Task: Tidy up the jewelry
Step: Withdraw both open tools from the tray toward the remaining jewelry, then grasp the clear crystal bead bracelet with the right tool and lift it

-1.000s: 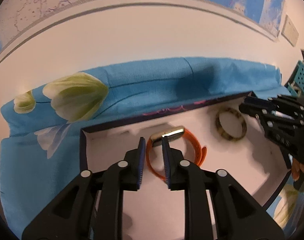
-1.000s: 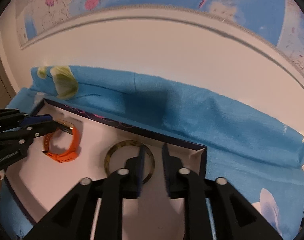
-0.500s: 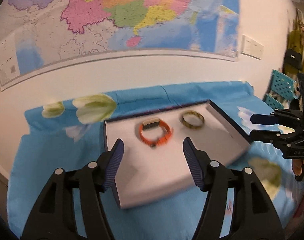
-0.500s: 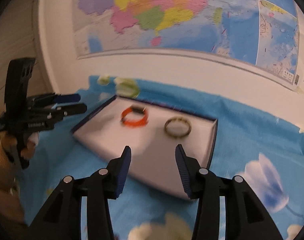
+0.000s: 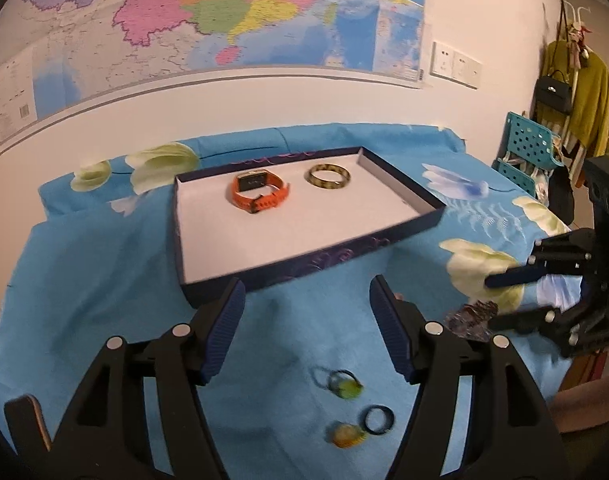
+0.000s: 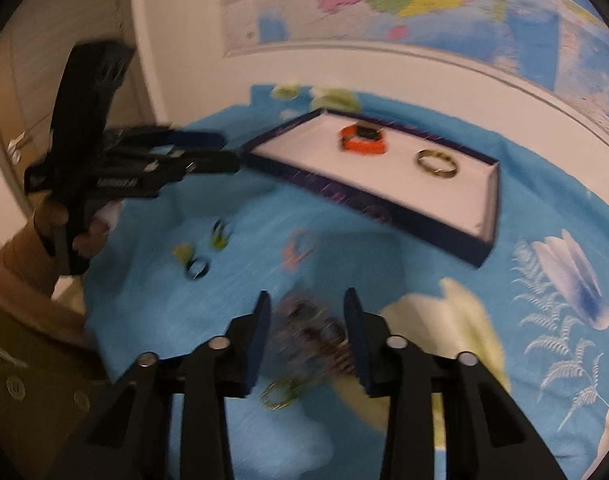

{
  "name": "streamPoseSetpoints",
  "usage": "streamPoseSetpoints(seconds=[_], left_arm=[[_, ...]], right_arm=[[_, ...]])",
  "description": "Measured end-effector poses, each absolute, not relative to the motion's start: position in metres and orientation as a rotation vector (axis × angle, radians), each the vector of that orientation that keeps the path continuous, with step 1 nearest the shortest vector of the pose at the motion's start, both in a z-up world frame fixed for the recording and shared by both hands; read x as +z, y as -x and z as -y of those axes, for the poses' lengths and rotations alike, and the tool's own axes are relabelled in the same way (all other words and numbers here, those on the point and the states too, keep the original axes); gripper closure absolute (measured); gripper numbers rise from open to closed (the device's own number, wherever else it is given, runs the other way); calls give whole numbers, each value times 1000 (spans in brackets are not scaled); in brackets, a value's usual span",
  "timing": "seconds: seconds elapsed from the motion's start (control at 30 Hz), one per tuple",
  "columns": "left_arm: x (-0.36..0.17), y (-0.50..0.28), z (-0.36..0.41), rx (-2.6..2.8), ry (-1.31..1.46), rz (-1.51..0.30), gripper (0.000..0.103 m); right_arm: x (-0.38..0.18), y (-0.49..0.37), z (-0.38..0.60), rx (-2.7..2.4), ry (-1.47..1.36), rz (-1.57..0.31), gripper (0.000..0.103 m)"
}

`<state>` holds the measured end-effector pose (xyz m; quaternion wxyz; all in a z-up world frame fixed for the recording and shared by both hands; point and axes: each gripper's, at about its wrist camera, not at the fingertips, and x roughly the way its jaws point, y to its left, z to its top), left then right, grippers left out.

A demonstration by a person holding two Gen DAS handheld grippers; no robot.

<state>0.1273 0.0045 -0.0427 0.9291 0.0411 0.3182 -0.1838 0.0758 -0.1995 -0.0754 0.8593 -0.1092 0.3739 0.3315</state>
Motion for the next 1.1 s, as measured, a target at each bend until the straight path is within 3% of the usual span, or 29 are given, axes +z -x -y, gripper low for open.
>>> streamPoseSetpoints(seconds=[0.17,0.3,0.47,1.1], left_arm=[[-48,-121,7,-392,-103,-659,39],[-52,-119,13,-407,-117,-670,39],[-56,-119,21,-433,-127,-684,39],[-65,-124,43,-515,-161,-718,43]], right_arm=[[-90,-71,185,687,282,-817,73],[-95,-71,183,662,305,-817,89],[-90,-70,189,678,273,-804,95],[-41,-91,233,676,-42,-708,96]])
